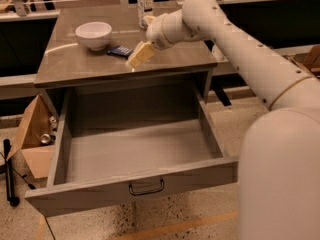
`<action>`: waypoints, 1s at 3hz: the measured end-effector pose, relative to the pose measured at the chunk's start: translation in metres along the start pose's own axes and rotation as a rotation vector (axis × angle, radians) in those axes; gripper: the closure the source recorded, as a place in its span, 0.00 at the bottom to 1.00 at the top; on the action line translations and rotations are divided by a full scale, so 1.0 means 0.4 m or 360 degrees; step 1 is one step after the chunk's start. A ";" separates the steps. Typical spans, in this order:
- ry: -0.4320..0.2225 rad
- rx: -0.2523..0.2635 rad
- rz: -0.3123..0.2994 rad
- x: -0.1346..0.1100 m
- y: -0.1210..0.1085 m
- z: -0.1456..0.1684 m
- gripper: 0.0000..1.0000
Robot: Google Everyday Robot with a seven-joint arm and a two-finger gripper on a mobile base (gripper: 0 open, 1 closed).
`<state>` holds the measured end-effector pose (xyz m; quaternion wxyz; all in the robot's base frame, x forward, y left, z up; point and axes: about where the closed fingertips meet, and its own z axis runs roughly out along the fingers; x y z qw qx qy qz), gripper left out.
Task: Pick rxbar blueberry from top drawer and place on counter
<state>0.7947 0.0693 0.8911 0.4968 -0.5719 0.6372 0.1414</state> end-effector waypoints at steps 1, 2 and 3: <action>-0.0021 0.0076 0.0043 0.017 0.046 -0.132 0.15; -0.0003 0.0210 0.0109 0.052 0.091 -0.266 0.38; 0.0041 0.0209 0.0137 0.105 0.115 -0.277 0.36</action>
Offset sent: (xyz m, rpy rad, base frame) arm -0.1312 -0.1440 0.0185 0.0768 -0.0412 -0.2734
